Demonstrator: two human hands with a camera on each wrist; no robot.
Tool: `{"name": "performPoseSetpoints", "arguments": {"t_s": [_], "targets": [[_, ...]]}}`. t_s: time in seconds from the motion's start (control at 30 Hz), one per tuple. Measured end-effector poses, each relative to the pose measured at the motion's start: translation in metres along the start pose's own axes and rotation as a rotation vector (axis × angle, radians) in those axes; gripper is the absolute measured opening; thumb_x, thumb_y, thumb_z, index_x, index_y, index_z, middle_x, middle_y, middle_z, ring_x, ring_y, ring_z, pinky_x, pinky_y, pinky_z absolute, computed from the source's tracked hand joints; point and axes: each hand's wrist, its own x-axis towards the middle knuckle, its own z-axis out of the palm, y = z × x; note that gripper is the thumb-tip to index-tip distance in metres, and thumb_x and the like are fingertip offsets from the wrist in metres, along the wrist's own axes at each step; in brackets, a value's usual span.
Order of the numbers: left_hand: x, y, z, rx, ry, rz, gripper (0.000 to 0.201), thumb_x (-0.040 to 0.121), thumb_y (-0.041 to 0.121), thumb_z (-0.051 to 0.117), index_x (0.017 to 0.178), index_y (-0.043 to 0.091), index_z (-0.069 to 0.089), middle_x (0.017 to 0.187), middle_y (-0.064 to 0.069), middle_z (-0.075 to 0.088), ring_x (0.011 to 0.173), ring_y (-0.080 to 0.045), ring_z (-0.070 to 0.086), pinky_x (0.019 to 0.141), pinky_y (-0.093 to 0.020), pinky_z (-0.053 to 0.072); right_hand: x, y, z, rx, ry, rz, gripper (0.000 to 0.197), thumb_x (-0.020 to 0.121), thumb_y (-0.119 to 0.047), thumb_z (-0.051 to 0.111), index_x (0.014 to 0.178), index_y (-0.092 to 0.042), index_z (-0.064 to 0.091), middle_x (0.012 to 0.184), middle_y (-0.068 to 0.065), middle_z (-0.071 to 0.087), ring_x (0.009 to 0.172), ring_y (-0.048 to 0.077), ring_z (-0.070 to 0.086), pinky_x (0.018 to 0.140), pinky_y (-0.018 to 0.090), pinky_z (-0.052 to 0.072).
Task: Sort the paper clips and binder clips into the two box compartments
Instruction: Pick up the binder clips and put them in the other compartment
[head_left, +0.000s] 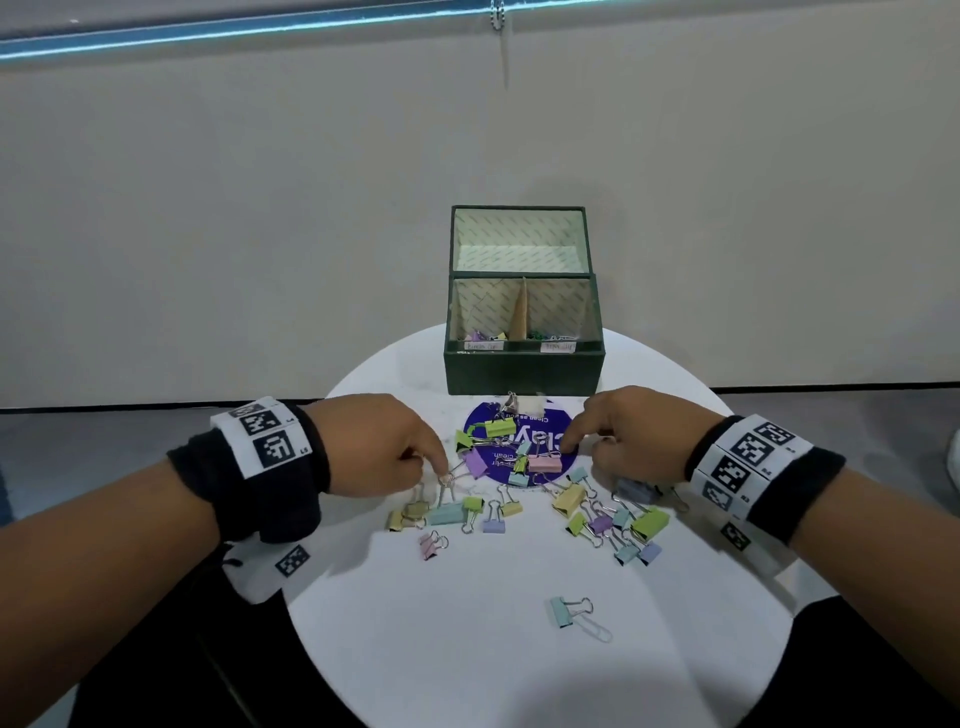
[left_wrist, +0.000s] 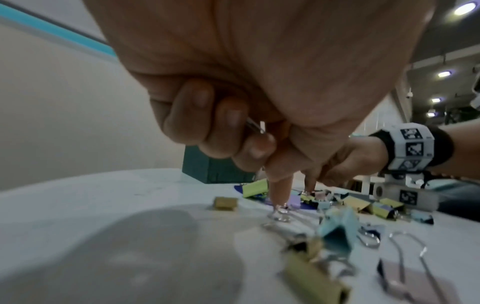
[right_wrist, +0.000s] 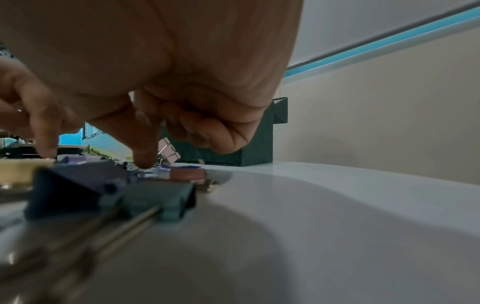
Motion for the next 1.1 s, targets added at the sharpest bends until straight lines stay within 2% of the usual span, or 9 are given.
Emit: {"name": "performPoseSetpoints", "arguments": {"t_s": [0.07, 0.17, 0.3, 0.5, 0.6, 0.73, 0.93, 1.0, 1.1], "targets": [[0.004, 0.001, 0.003, -0.040, 0.004, 0.026, 0.036, 0.093, 0.030, 0.049, 0.115, 0.054, 0.065, 0.084, 0.018, 0.067, 0.074, 0.002, 0.056, 0.073, -0.015, 0.044, 0.000, 0.000, 0.000, -0.021, 0.009, 0.002, 0.034, 0.089, -0.020, 0.057, 0.108, -0.043, 0.073, 0.104, -0.020, 0.052, 0.101, 0.011, 0.052, 0.089, 0.030, 0.049], [0.009, 0.006, 0.005, 0.033, -0.013, 0.057, 0.032, 0.094, 0.036, 0.052, 0.120, 0.052, 0.063, 0.072, 0.030, 0.050, 0.069, 0.007, 0.048, 0.065, -0.008, 0.032, 0.000, 0.001, 0.002, -0.045, 0.067, -0.037, 0.031, 0.093, -0.021, 0.056, 0.110, -0.042, 0.073, 0.089, -0.023, 0.049, 0.097, 0.012, 0.052, 0.081, 0.025, 0.043], [0.007, -0.001, 0.003, 0.093, 0.057, 0.028, 0.033, 0.094, 0.038, 0.053, 0.123, 0.053, 0.061, 0.092, 0.024, 0.060, 0.077, 0.000, 0.047, 0.070, -0.014, 0.033, 0.000, 0.000, 0.003, -0.047, 0.011, -0.048, 0.039, 0.091, -0.016, 0.056, 0.115, -0.043, 0.071, 0.090, -0.023, 0.049, 0.099, 0.009, 0.047, 0.074, 0.022, 0.041], [-0.002, 0.006, 0.013, -0.053, -0.036, 0.084, 0.031, 0.080, 0.061, 0.066, 0.110, 0.054, 0.066, 0.079, 0.015, 0.059, 0.072, -0.001, 0.055, 0.068, -0.020, 0.043, 0.004, 0.007, 0.004, -0.120, 0.148, -0.045, 0.010, 0.090, -0.031, 0.061, 0.092, -0.034, 0.071, 0.100, -0.016, 0.062, 0.094, 0.012, 0.057, 0.079, 0.026, 0.047], [-0.006, 0.012, 0.020, -0.010, -0.056, 0.070, 0.034, 0.075, 0.068, 0.065, 0.100, 0.046, 0.069, 0.080, 0.020, 0.056, 0.075, 0.002, 0.053, 0.070, -0.020, 0.043, 0.006, 0.006, 0.005, -0.125, 0.120, -0.033, 0.009, 0.092, -0.039, 0.065, 0.099, -0.036, 0.069, 0.105, -0.018, 0.060, 0.097, 0.011, 0.057, 0.083, 0.026, 0.048], [-0.007, 0.005, 0.009, 0.119, -0.075, 0.015, 0.023, 0.084, 0.057, 0.062, 0.098, 0.040, 0.068, 0.085, 0.016, 0.058, 0.077, -0.002, 0.053, 0.068, -0.024, 0.042, 0.007, 0.004, 0.008, -0.116, 0.086, -0.001, 0.006, 0.093, -0.037, 0.064, 0.096, -0.033, 0.068, 0.106, -0.012, 0.067, 0.094, 0.011, 0.060, 0.084, 0.029, 0.052], [-0.003, -0.002, -0.001, 0.069, 0.041, -0.035, 0.014, 0.092, 0.044, 0.053, 0.096, 0.038, 0.065, 0.082, 0.015, 0.052, 0.073, -0.001, 0.049, 0.068, -0.023, 0.039, 0.006, 0.006, 0.010, -0.132, 0.055, 0.006, 0.012, 0.091, -0.024, 0.060, 0.080, -0.028, 0.058, 0.081, -0.008, 0.065, 0.080, 0.013, 0.059, 0.063, 0.020, 0.041], [0.005, 0.002, -0.008, -0.192, 0.051, -0.085, 0.018, 0.091, 0.036, 0.046, 0.093, 0.035, 0.064, 0.082, 0.013, 0.055, 0.074, -0.007, 0.051, 0.072, -0.025, 0.043, 0.006, 0.007, 0.009, -0.105, 0.115, 0.005, 0.012, 0.088, -0.024, 0.058, 0.077, -0.028, 0.054, 0.077, -0.006, 0.064, 0.076, 0.015, 0.058, 0.062, 0.022, 0.041], [0.025, 0.012, -0.028, -0.613, 0.144, -0.150, 0.023, 0.092, 0.018, 0.042, 0.090, 0.024, 0.065, 0.067, 0.012, 0.054, 0.057, -0.006, 0.047, 0.056, -0.019, 0.038, 0.007, 0.008, -0.003, -0.077, 0.280, -0.060, 0.012, 0.087, -0.026, 0.057, 0.077, -0.027, 0.051, 0.072, -0.009, 0.059, 0.069, 0.013, 0.054, 0.061, 0.023, 0.039]]}}
